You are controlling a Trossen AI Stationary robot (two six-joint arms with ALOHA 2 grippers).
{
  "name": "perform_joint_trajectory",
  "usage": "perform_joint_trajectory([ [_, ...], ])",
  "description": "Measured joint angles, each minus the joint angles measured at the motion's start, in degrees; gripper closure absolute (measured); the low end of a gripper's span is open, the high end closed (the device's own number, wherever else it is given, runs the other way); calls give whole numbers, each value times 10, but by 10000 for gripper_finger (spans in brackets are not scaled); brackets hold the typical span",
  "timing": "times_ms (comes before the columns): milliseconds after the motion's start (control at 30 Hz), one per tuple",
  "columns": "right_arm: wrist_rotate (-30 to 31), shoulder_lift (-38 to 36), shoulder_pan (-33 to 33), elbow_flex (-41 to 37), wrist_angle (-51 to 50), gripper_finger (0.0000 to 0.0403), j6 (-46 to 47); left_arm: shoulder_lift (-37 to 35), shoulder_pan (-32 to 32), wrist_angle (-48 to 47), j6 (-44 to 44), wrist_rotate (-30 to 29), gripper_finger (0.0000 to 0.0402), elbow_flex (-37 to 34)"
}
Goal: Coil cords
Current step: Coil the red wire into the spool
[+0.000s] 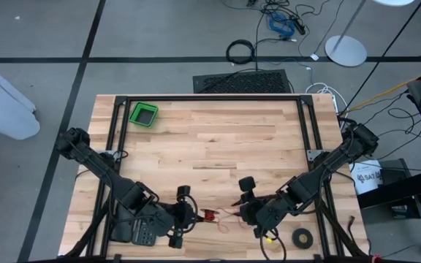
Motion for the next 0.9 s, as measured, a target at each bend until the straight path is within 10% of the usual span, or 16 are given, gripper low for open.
perform_joint_trajectory([
  [267,-25,1,-16,-125,208,279,3,-25,0,-27,1,-49,398,1],
  [900,-160,34,-69,-197,326,279,79,-44,0,-26,21,-81,398,1],
])
